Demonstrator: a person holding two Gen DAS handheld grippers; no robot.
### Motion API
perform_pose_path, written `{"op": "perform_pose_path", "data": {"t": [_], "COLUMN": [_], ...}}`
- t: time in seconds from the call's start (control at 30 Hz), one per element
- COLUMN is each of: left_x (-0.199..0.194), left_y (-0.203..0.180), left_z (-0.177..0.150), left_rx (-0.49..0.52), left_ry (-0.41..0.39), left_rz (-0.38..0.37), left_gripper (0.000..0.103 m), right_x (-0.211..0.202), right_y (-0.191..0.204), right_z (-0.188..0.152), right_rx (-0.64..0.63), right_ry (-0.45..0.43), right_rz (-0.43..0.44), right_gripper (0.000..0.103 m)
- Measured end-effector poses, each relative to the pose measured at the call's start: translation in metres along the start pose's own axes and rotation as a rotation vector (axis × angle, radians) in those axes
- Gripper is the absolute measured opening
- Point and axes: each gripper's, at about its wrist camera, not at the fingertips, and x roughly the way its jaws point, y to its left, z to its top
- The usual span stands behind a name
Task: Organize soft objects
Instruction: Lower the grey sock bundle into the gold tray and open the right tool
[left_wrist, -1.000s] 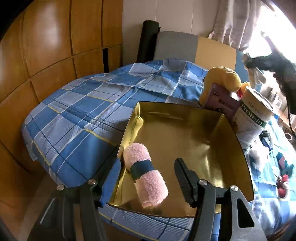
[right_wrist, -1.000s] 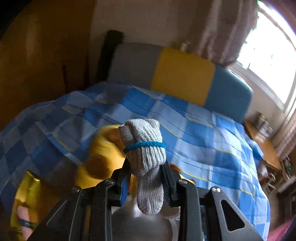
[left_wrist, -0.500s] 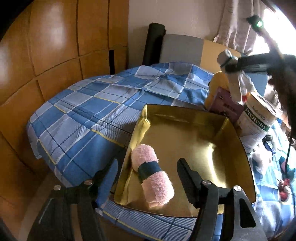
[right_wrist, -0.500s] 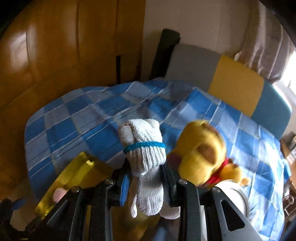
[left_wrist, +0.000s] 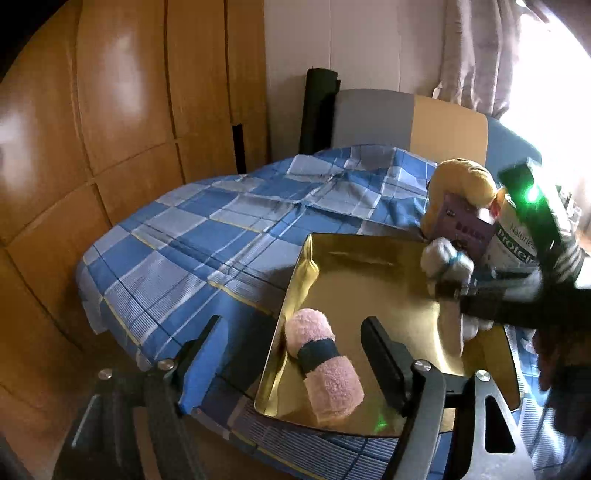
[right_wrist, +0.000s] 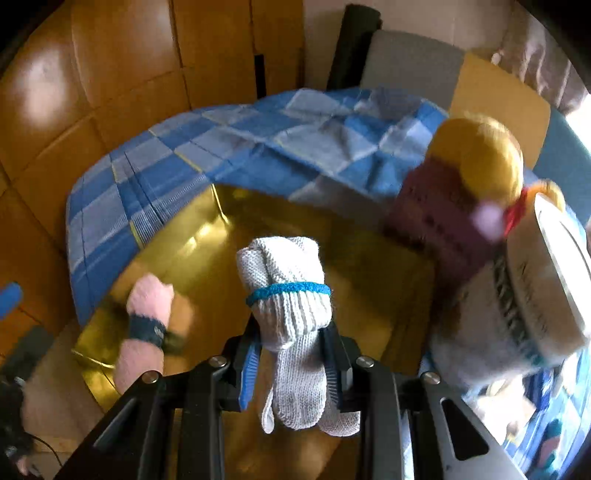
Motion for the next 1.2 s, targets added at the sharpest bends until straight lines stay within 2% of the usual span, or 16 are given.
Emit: {"op": "perform_pose_path", "data": {"t": [0.17,0.5,0.7,0.77,0.83,0.9,1.2], "left_x": [-0.006,-0.01,-0.011,-0.011,-0.011,-0.012,-0.015], "left_y": [-0.003,-0.007,-0.008,-0.008,-0.009,-0.01,-0.014], "left_z": [0.0,0.0,0.0,0.001,0.001,0.001,0.001], "left_rx": [0.017,0.033,0.037,0.04,0.043,0.047,0.062], "left_ry": [-0.018,-0.025,-0.027,-0.029,-0.032,-0.033,-0.035], "left_rz": [0.009,0.015,0.015,0.016,0.018,0.017,0.012], "left_gripper": [0.076,0.077,0.078,0.079,0.079,0.079,0.079], "right_x": [0.011,0.017,0.017,0.015,0.01,0.007,-0.026], "right_y": [-0.003,-0.009,-0.01,-0.011,-0.012,-0.013,-0.013], "right_z": [-0.015,-0.022,-0.023,-0.023,-0.022,-0.021,-0.022], "right_rx": [0.034,0.077,0.09,0.099,0.103,0.11,0.091], "right_ry": [0.026,0.029,0.023,0.011,-0.005,-0.015,-0.104], "right_rz": [-0.015,-0.015,-0.008,-0.005,-0.003,0.001,-0.021], "right_gripper": [0.031,0.035,0.042,0.044,0.054,0.058,0.059]}}
